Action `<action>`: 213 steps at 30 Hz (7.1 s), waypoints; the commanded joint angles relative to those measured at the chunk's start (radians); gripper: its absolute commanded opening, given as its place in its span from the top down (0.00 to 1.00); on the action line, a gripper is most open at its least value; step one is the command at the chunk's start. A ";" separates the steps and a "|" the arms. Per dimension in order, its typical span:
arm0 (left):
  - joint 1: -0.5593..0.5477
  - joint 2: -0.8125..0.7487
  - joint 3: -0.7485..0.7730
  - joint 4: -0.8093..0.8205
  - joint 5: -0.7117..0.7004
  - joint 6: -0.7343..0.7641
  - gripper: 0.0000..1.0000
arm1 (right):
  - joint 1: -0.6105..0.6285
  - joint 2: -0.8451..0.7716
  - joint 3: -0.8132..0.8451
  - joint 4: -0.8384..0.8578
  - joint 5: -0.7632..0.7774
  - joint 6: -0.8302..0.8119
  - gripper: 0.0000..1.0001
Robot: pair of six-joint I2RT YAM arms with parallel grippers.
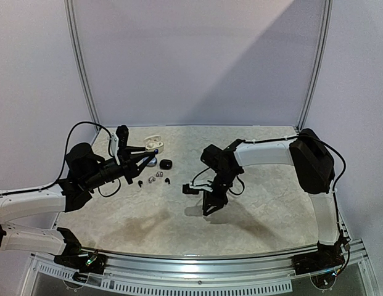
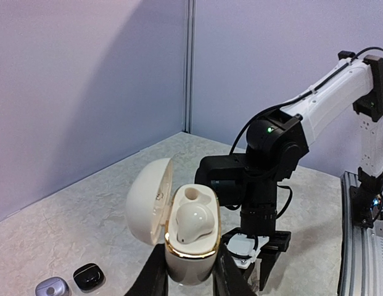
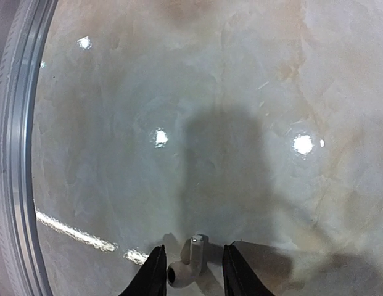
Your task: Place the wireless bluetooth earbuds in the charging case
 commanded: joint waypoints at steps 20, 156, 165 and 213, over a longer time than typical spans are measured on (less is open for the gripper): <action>0.011 -0.009 0.007 -0.018 0.014 0.000 1.00 | -0.003 -0.011 0.023 0.192 0.129 0.390 0.77; 0.009 -0.060 -0.050 -0.005 0.031 0.017 1.00 | 0.037 -0.110 -0.174 0.133 0.002 0.826 0.77; 0.009 -0.060 -0.054 -0.005 0.031 0.020 1.00 | 0.064 -0.078 -0.126 0.093 0.007 0.784 0.75; 0.009 -0.128 -0.114 -0.014 0.043 0.022 1.00 | 0.219 -0.010 0.040 -0.072 0.429 0.717 0.70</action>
